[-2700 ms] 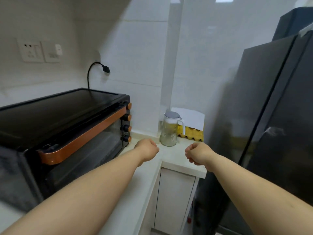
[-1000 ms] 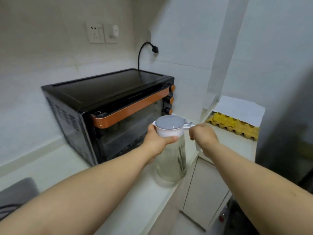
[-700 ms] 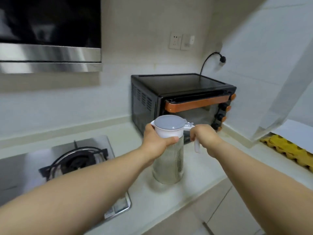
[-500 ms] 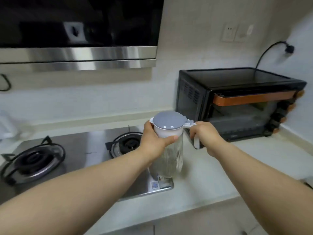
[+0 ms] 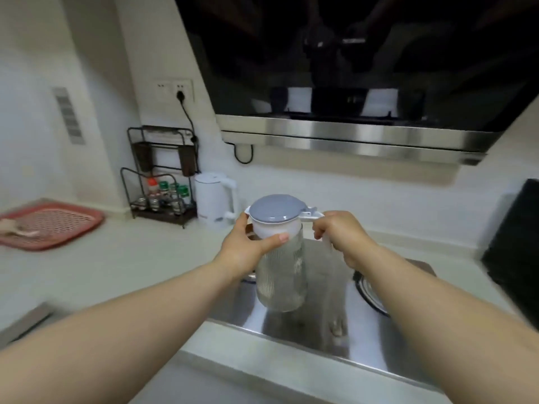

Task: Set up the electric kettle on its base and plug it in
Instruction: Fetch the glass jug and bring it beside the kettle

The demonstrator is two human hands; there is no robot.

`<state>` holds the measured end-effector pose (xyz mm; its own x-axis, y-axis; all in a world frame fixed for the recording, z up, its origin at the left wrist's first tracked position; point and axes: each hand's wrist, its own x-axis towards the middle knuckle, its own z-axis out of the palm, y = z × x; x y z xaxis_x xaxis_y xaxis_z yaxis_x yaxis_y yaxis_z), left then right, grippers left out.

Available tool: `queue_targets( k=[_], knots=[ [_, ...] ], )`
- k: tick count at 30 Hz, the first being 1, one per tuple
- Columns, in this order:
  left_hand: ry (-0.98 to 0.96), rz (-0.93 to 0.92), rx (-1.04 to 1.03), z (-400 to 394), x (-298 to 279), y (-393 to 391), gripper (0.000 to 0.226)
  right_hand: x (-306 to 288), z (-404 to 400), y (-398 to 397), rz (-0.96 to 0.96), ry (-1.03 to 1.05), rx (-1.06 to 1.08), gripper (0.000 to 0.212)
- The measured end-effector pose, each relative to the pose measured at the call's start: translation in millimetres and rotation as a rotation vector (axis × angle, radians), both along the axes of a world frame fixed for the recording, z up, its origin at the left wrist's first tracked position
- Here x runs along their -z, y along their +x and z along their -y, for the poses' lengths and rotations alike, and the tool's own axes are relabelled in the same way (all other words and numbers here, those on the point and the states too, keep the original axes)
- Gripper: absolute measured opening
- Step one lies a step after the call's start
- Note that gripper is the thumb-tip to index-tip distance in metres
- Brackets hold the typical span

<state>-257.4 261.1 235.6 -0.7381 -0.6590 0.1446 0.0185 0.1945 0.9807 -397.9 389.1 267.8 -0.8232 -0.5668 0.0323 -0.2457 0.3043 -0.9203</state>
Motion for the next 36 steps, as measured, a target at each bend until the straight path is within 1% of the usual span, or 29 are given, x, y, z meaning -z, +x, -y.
queue_targets(
  k=[2, 5, 7, 8, 10, 12, 14, 17, 25, 29, 36],
  knots=[
    [0.012, 0.006, -0.055, 50.0, 3.1, 33.1, 0.085, 2.7, 57.0, 27.4, 0.002, 0.008, -0.042, 0.01],
    [0.044, 0.032, -0.12, 135.4, 9.3, 86.6, 0.084, 16.6, 152.9, 70.1, 0.0, 0.009, -0.115, 0.014],
    [0.043, 0.081, -0.152, 188.2, 12.9, 116.1, 0.085, 29.1, 209.3, 93.1, 0.019, 0.01, -0.173, 0.01],
    [0.04, 0.107, -0.157, 208.7, 13.6, 126.5, 0.086, 34.1, 230.4, 101.5, 0.028, 0.008, -0.19, 0.006],
    [0.053, 0.17, -0.153, 256.9, 16.7, 141.7, 0.089, 45.7, 275.9, 116.3, 0.064, 0.027, -0.206, 0.011],
    [0.087, 0.218, -0.13, 288.8, 19.6, 145.2, 0.091, 52.1, 302.5, 123.7, 0.084, 0.054, -0.218, 0.005],
    [0.119, 0.237, -0.115, 317.7, 23.8, 141.5, 0.092, 57.2, 329.4, 120.4, 0.108, 0.063, -0.232, 0.019],
    [0.184, 0.236, -0.112, 356.3, 36.7, 126.6, 0.092, 63.0, 367.4, 106.3, 0.101, 0.1, -0.251, 0.024],
    [0.251, 0.222, -0.114, 428.4, 51.7, 51.7, 0.076, 78.5, 444.9, 34.4, 0.103, 0.137, -0.26, 0.019],
    [0.277, 0.193, -0.08, 456.6, 57.6, 20.3, 0.078, 84.5, 469.0, 8.3, 0.12, 0.153, -0.239, 0.024],
    [0.296, 0.22, 0.001, 500.2, 70.7, -14.3, 0.084, 99.1, 496.3, -13.1, 0.168, 0.147, -0.169, 0.024]
  ],
)
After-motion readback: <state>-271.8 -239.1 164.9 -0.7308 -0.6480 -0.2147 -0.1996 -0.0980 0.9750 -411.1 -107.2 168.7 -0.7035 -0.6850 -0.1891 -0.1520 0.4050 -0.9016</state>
